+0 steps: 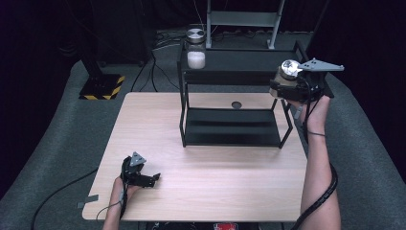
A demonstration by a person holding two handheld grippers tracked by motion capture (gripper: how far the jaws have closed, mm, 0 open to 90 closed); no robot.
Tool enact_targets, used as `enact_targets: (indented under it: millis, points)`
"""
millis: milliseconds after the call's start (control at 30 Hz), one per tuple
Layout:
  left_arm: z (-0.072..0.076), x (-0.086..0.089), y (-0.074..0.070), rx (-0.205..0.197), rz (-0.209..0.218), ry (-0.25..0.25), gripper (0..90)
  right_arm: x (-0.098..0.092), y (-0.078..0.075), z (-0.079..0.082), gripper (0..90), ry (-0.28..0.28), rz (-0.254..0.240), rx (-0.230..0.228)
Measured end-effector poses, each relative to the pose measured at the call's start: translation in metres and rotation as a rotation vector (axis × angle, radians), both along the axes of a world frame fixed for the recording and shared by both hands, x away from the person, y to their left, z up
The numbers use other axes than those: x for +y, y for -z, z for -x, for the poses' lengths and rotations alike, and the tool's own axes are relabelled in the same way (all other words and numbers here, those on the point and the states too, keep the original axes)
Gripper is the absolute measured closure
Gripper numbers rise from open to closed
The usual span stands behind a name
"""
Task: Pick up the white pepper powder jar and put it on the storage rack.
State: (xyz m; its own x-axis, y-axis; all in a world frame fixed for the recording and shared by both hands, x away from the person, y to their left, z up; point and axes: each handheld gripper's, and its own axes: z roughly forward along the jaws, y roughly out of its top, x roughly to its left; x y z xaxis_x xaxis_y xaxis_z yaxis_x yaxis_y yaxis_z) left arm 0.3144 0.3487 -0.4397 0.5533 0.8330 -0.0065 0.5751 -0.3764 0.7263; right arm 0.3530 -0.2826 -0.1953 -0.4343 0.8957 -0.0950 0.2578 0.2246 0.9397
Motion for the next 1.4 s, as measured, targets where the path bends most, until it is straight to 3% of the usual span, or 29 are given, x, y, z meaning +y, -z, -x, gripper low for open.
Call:
enact_targets:
  millis: [500,1400]
  points:
    - [0.0,0.0,0.0,0.0,0.0,0.0,0.3,0.0,-0.015,-0.006,30.2,0.003,-0.02,-0.01]
    - [0.0,0.0,0.0,0.0,-0.003,0.002,0.3,0.004,-0.035,-0.018,30.2,0.018,0.002,-0.007]
